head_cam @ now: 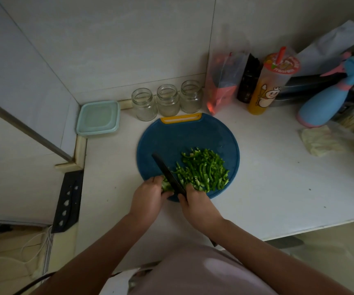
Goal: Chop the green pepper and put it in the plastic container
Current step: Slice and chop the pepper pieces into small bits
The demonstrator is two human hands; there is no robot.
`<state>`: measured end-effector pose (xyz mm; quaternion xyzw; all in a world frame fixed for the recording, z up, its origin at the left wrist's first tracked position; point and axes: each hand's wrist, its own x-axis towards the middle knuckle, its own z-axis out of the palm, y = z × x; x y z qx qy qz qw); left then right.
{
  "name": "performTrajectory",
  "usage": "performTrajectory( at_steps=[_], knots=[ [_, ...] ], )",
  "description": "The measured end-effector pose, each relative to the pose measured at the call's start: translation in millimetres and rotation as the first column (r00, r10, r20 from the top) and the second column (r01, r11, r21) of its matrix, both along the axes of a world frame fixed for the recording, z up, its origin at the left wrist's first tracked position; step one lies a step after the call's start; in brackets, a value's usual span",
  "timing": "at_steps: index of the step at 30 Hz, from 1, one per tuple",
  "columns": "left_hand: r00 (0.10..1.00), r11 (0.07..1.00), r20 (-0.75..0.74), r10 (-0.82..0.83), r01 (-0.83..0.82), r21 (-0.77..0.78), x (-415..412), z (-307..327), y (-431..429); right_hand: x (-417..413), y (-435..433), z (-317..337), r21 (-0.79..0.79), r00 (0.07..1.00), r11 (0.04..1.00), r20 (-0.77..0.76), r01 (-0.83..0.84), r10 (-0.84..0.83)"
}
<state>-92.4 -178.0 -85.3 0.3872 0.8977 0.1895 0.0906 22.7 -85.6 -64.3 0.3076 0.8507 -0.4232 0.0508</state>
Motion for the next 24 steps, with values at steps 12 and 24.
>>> performTrajectory(
  at_steps=[12, 24],
  knots=[
    [0.993, 0.995, 0.11, 0.048, -0.056, 0.078, -3.0, 6.4, -2.7, -7.4, -12.7, 0.3, 0.177, 0.982, 0.979, 0.177, -0.104, 0.072],
    [0.974, 0.978, 0.217, 0.062, -0.102, 0.18, -3.3, 9.9, -1.8, -36.5, -7.1, 9.8, 0.168, 0.943, 0.967, 0.305, -0.192, 0.134]
  ],
)
